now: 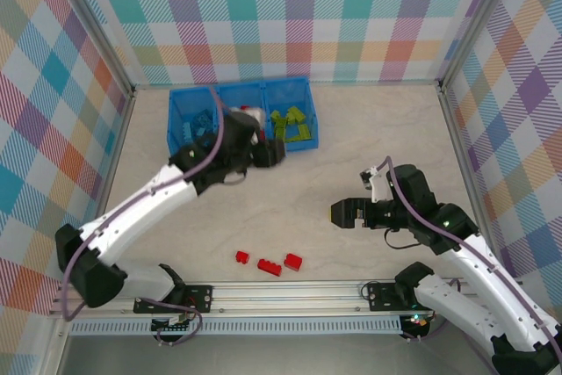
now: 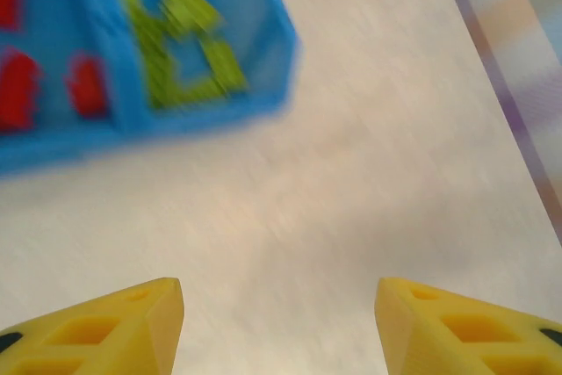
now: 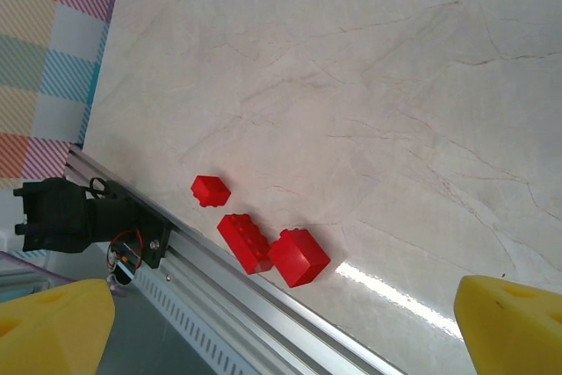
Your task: Sort the legos into containers by color
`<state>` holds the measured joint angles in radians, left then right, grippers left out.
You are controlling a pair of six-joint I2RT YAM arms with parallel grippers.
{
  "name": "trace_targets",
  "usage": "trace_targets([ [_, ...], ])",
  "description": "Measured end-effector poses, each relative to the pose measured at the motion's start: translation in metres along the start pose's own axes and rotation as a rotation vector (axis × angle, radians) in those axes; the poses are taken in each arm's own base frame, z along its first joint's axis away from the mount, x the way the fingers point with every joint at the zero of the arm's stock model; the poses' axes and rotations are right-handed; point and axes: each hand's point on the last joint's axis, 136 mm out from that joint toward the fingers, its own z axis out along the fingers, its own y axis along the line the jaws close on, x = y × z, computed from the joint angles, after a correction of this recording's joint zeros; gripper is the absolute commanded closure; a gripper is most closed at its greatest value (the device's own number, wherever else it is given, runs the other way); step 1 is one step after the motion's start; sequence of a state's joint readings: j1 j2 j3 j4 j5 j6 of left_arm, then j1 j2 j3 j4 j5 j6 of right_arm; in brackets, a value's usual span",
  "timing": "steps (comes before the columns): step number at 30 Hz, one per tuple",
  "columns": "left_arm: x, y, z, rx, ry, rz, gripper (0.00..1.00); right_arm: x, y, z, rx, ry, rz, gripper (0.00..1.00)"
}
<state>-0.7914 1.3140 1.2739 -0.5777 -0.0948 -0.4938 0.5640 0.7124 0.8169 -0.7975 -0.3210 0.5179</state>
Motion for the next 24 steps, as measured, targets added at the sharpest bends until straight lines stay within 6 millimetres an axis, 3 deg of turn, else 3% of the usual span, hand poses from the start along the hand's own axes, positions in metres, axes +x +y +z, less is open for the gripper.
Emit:
trace_targets([
  [3,0.073,-0.014,0.004,0.013,0.131,0.047,0.38,0.001,-0.002,-0.004,0.012,-0.015,0.003,0.00],
  [6,0.144,-0.013,0.012,-0.023,0.277,0.098,0.33,0.008,-0.007,-0.009,0.035,-0.006,0.020,0.00],
  [9,0.197,-0.016,0.015,-0.023,0.395,0.144,0.24,0.015,-0.008,-0.013,0.050,0.025,0.043,0.00],
  [13,0.232,-0.024,0.021,-0.012,0.475,0.172,0.07,0.022,-0.009,-0.011,0.053,0.067,0.067,0.00],
  [17,0.249,-0.024,0.033,-0.027,0.507,0.232,0.02,0.025,-0.009,-0.012,0.052,0.075,0.087,0.00],
  [21,0.274,-0.019,0.045,-0.056,0.563,0.315,0.06,0.025,-0.008,-0.015,0.045,0.066,0.088,0.00],
  [24,0.287,-0.014,0.050,-0.081,0.595,0.352,0.19,0.026,-0.007,-0.015,0.041,0.073,0.091,0.00],
])
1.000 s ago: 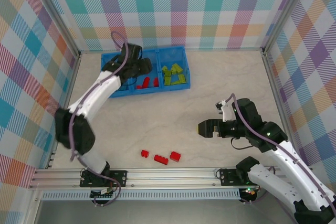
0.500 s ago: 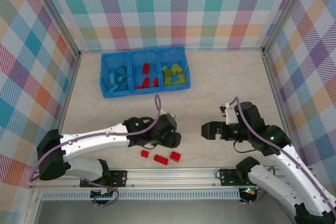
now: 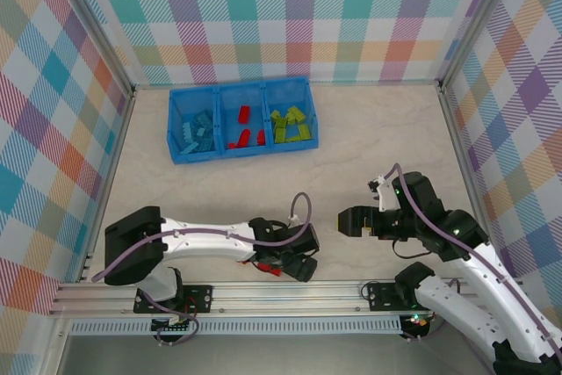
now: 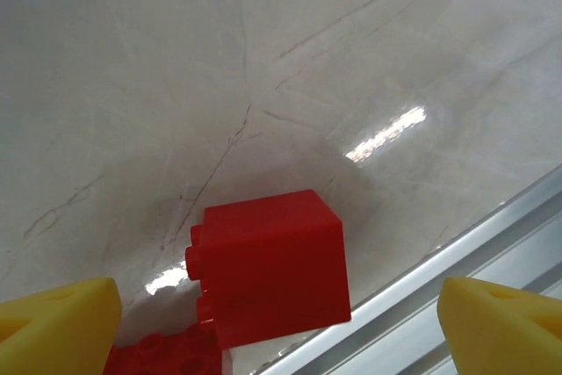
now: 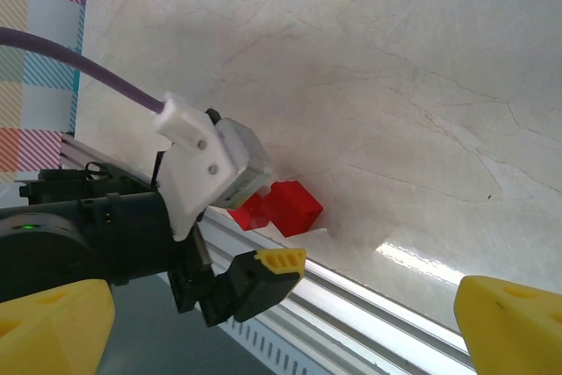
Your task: Sort the legos into containers by color
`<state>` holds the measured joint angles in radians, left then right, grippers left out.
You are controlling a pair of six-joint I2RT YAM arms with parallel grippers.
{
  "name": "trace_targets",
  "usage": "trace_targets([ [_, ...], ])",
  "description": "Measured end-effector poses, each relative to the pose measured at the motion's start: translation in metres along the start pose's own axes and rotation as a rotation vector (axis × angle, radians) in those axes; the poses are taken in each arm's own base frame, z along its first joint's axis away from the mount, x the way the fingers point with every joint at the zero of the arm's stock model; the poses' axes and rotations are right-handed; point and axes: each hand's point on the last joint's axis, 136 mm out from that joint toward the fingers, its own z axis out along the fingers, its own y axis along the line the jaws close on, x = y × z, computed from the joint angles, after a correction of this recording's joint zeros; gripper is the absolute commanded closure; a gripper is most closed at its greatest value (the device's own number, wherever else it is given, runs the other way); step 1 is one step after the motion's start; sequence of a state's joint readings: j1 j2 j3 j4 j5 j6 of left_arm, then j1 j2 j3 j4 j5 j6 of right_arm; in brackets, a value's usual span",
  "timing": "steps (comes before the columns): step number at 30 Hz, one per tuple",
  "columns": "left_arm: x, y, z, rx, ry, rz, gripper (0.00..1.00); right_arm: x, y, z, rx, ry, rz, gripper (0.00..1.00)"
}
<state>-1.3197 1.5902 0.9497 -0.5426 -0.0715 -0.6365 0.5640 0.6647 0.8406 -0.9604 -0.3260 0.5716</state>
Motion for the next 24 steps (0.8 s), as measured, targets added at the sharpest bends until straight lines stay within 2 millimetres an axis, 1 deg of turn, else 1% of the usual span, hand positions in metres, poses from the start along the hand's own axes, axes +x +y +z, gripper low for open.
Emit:
trace_targets([
  [3,0.002,0.002,0.006,-0.017,0.012,-0.002,0.32,0.003,-0.002,0.000,0.007,0.009,0.006,0.00],
  [6,0.000,0.002,0.006,-0.021,-0.001,-0.012,0.40,0.006,-0.004,-0.001,0.015,0.022,0.013,0.00],
  [10,-0.005,0.002,0.008,-0.024,-0.021,-0.024,0.45,0.012,-0.004,-0.002,0.011,0.045,0.020,0.00],
  [13,-0.003,0.003,0.013,-0.035,-0.012,-0.023,0.48,0.018,-0.002,0.000,-0.006,0.082,0.028,0.00],
  [16,-0.003,0.003,0.018,-0.037,-0.009,-0.023,0.51,0.026,-0.004,0.004,-0.004,0.127,0.043,0.00],
  [20,-0.005,0.001,0.020,-0.033,-0.013,-0.022,0.62,0.030,-0.006,0.005,-0.001,0.155,0.054,0.00],
  [24,-0.008,-0.002,0.020,-0.026,-0.022,-0.023,0.67,0.031,-0.006,0.006,-0.001,0.161,0.057,0.00],
])
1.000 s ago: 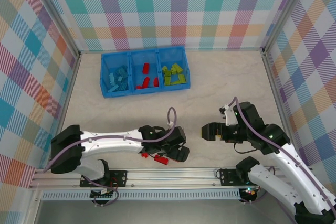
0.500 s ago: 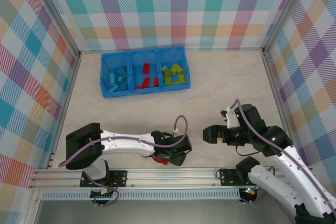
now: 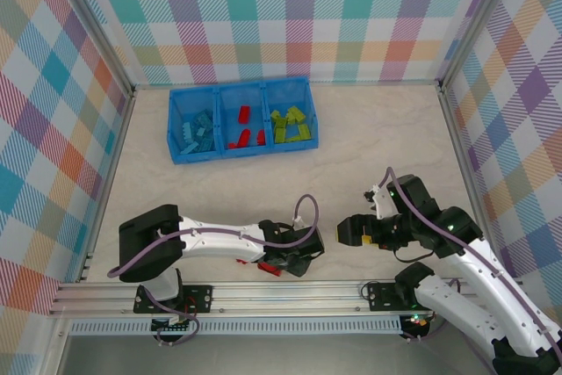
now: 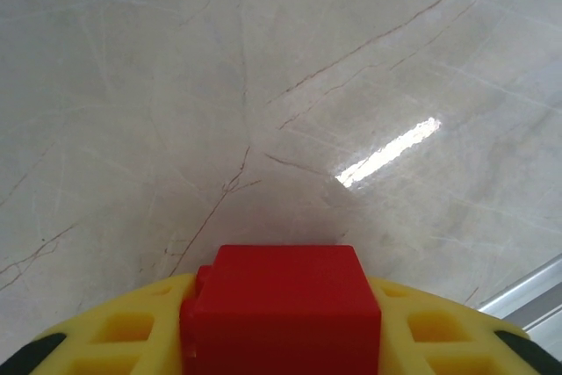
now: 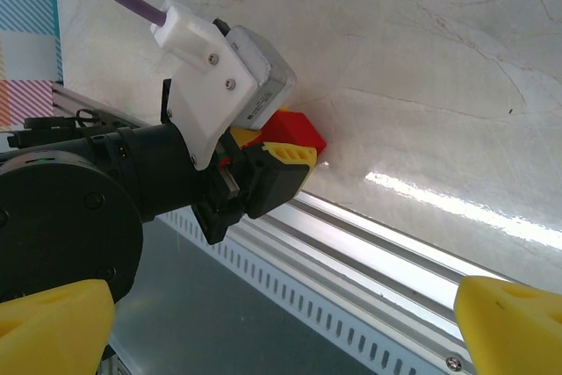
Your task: Sort the legos into containers by color
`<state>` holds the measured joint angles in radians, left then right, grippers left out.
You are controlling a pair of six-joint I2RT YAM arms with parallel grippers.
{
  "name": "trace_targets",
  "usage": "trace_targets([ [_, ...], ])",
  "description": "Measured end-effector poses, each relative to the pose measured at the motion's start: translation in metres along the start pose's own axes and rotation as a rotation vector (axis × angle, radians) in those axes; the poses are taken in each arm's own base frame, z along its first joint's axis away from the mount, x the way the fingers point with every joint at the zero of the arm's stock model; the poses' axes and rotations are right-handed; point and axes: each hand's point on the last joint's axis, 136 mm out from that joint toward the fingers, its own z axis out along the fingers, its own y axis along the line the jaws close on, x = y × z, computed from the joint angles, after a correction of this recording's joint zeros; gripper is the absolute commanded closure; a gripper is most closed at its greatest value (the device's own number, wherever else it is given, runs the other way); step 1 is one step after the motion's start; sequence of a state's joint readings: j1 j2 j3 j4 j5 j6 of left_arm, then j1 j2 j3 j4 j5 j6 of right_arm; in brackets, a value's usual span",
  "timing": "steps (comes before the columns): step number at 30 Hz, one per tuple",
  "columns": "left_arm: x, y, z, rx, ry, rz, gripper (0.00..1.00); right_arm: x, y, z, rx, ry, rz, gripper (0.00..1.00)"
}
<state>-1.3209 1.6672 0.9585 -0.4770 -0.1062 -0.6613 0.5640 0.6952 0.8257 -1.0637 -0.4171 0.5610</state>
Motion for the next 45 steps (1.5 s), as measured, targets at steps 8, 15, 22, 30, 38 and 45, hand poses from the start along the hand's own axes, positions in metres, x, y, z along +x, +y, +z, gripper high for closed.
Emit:
trace_targets([
  [8,-0.038,0.025,-0.024,-0.005,-0.078,-0.048,0.68,-0.004,-0.003,-0.002,0.019,-0.026,-0.005,0.00],
  [15,-0.179,0.125,-0.121,-0.022,-0.413,-0.262,0.68,-0.030,0.004,-0.011,0.010,-0.180,-0.059,0.00],
  [22,-0.256,0.231,-0.157,-0.178,-0.561,-0.430,0.67,-0.075,0.012,-0.023,-0.027,-0.461,-0.130,0.00],
  [30,-0.297,0.318,-0.100,-0.408,-0.508,-0.553,0.61,-0.112,0.031,-0.042,-0.114,-0.712,-0.206,0.00],
  [38,-0.297,0.352,-0.063,-0.441,-0.442,-0.634,0.30,-0.112,0.035,-0.050,-0.132,-0.742,-0.218,0.00],
  [45,-0.298,0.328,-0.099,-0.330,-0.500,-0.651,0.32,-0.112,0.035,-0.051,-0.129,-0.749,-0.218,0.00],
])
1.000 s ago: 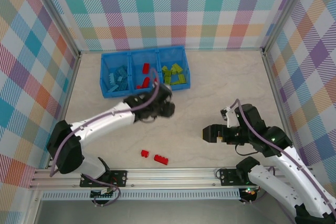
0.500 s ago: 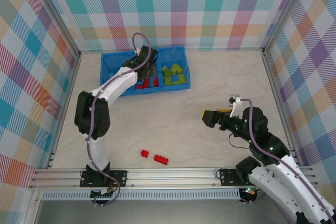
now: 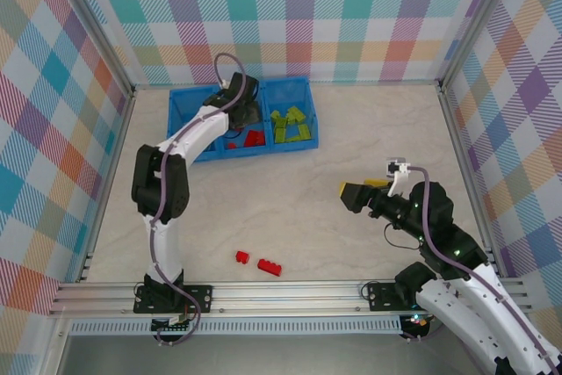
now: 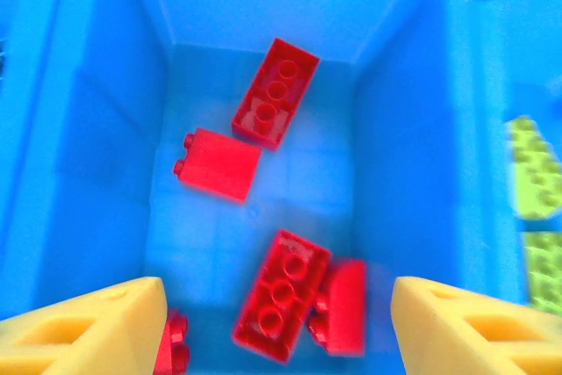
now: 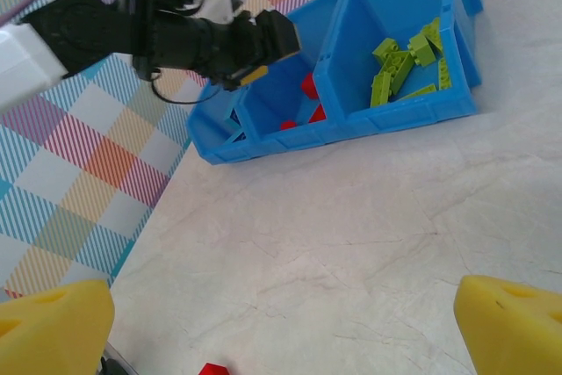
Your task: Sort the legos into containers by color
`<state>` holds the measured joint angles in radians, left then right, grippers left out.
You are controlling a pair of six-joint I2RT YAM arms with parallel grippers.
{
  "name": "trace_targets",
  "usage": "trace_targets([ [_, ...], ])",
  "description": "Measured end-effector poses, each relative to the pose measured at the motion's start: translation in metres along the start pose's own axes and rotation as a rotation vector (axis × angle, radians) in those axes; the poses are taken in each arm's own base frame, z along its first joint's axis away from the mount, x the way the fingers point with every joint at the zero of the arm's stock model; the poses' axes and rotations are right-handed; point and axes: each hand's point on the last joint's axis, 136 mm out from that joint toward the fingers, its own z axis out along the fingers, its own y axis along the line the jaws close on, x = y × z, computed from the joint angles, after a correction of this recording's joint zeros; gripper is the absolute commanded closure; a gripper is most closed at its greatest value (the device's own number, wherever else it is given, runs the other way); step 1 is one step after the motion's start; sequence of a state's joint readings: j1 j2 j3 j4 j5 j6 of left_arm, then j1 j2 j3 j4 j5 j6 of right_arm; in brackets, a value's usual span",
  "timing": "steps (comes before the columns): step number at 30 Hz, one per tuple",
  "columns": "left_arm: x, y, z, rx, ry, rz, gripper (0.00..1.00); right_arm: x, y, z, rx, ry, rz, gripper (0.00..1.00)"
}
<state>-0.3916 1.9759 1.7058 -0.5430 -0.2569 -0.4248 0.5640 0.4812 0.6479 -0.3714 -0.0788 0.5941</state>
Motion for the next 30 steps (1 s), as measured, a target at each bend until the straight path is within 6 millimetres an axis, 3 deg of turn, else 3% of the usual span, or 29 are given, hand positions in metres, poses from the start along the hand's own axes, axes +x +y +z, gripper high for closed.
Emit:
trace_targets([
  [4,0.007,0.001,-0.077,0.101,-0.042,-0.046,0.32,0.007,-0.002,0.006,0.001,0.042,-0.010,0.00],
  [7,0.023,-0.002,-0.151,0.197,-0.095,-0.060,0.32,0.019,-0.002,0.015,-0.010,0.112,-0.026,0.00],
  [9,0.047,-0.003,-0.196,0.256,-0.108,-0.055,0.33,0.030,-0.003,0.022,-0.021,0.172,-0.034,0.00],
  [12,0.102,0.006,-0.230,0.288,-0.041,-0.051,0.33,0.045,-0.004,0.032,-0.034,0.257,-0.043,0.00],
  [14,0.147,0.018,-0.233,0.262,0.045,-0.058,0.34,0.054,-0.006,0.036,-0.037,0.313,-0.042,0.00],
  [18,0.248,0.054,-0.218,0.143,0.252,-0.102,0.34,0.070,-0.001,0.042,-0.074,0.422,-0.030,0.00],
  [21,0.301,0.072,-0.208,0.069,0.372,-0.157,0.32,0.079,0.005,0.044,-0.114,0.493,-0.014,0.00],
  [24,0.332,0.079,-0.197,-0.018,0.463,-0.228,0.24,0.089,0.007,0.045,-0.132,0.554,0.004,0.00],
  [30,0.348,0.066,-0.185,-0.016,0.512,-0.374,0.21,0.091,0.012,0.035,-0.153,0.564,0.011,0.00],
])
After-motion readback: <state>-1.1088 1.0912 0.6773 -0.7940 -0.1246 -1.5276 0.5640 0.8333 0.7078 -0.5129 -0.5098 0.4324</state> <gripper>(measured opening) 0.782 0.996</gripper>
